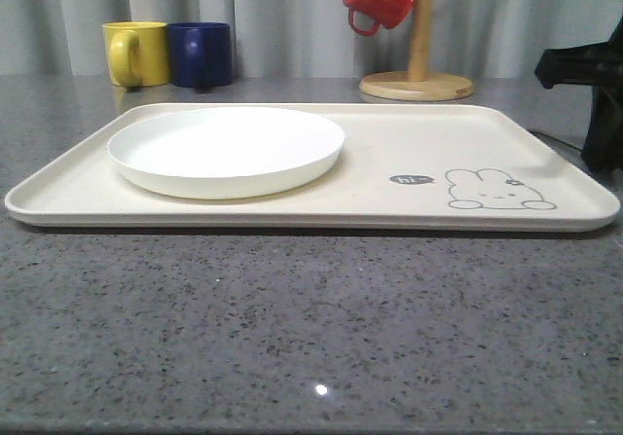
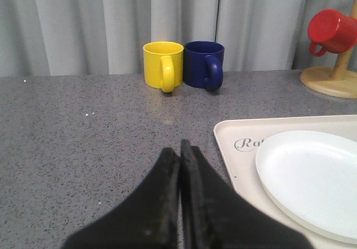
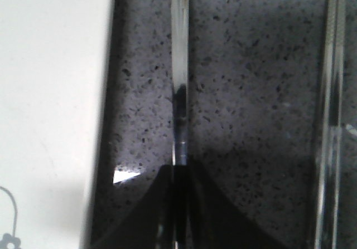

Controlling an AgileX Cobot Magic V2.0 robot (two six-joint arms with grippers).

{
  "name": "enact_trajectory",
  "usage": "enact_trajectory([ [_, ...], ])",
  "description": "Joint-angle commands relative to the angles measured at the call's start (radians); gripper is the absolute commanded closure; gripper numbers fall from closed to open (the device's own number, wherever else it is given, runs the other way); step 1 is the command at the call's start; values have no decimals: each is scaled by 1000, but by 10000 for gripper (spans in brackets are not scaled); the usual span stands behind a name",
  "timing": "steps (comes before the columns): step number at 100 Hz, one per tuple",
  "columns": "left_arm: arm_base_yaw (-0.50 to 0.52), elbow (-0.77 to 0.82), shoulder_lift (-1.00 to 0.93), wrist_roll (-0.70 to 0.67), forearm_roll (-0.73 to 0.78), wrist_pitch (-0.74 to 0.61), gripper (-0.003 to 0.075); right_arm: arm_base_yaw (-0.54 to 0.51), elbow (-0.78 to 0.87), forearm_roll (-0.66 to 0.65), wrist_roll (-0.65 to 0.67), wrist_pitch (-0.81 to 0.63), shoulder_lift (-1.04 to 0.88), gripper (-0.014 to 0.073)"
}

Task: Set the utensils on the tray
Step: 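Grasp the silver fork with the right gripper and lift it, then lower the fork onto the tray beside the plate and release it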

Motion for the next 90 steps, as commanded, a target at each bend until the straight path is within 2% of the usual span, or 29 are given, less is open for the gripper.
enact_trajectory([
  [1, 3, -27, 4, -2, -9, -78, 738, 0, -31, 8, -13, -31, -33, 555],
  [44, 3, -27, 4, -2, -9, -78, 738, 1, -120, 10, 14, 39, -93, 559],
  [66, 3, -27, 4, -2, -9, -78, 738, 76, -139, 7, 114, 50, -172, 559],
  [79, 3, -27, 4, -2, -9, -78, 738, 168, -139, -53, 258, 50, -177, 559],
  [90, 3, -27, 4, -2, -9, -78, 738, 261, -139, -192, 439, 43, -173, 559],
])
